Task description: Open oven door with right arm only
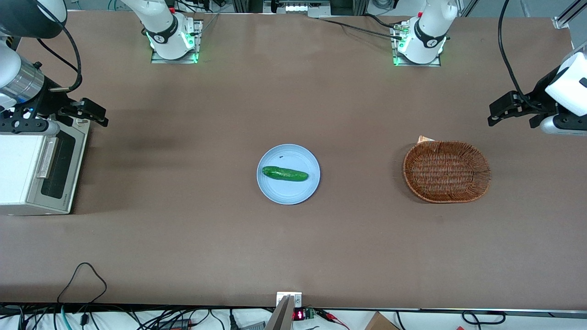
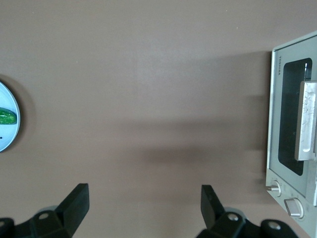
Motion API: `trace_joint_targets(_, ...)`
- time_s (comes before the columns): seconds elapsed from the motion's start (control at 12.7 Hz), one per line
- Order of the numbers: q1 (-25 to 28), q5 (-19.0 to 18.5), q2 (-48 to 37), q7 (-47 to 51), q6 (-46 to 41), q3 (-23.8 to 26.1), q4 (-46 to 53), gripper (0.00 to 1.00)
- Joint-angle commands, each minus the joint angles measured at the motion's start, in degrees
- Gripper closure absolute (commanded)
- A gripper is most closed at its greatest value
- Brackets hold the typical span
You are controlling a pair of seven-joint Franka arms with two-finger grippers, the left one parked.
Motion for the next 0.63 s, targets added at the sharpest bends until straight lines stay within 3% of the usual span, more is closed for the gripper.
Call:
trace_joint_targets(0.0, -0.5, 0.0, 0.2, -1.0, -1.1, 0.1, 1.4, 0.0)
trace_joint_targets(0.55, -0.4, 0.0, 0.5, -0.9, -1.1, 0.1, 1.5, 0.0)
